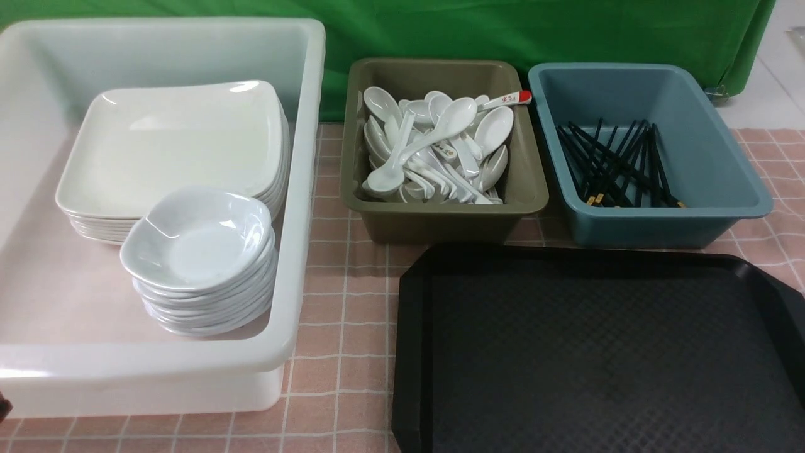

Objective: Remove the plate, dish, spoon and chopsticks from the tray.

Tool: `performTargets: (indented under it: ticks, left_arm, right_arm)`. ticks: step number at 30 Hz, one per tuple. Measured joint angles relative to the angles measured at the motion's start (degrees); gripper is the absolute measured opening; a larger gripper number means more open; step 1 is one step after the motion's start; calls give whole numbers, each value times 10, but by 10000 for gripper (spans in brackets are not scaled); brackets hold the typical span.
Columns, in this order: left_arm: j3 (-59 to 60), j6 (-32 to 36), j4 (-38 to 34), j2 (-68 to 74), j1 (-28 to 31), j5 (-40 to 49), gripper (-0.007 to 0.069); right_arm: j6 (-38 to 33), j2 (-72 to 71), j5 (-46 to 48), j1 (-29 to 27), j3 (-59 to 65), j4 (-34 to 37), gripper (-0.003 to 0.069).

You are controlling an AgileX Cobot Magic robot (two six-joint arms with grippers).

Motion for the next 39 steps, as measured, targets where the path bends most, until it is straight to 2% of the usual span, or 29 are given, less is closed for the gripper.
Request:
performTargets:
  ticks: [4, 7, 9, 12, 16, 22, 39]
  left_arm:
    - [0, 2, 19, -16, -11, 0, 0]
    - [5, 2, 62, -43, -34, -6, 0]
    - [28, -30, 110, -68, -61, -30, 0]
    - [84, -119, 190, -102, -94, -75, 0]
    - [151, -192, 253, -147, -113, -105, 0]
    - [215, -219, 266, -174, -113, -123, 0]
    - [216, -219, 269, -174, -113, -124, 0]
  right_arm:
    - [0, 0, 0, 0, 0, 0, 239]
    - [0, 0, 0, 0, 0, 0, 239]
    - [0, 0, 0, 0, 0, 0, 239]
    - [0, 0, 0, 0, 0, 0, 239]
    - [0, 0, 0, 0, 0, 0, 239]
    - [0, 0, 0, 0, 0, 0, 239]
    - [0, 0, 1, 0, 0, 0, 239]
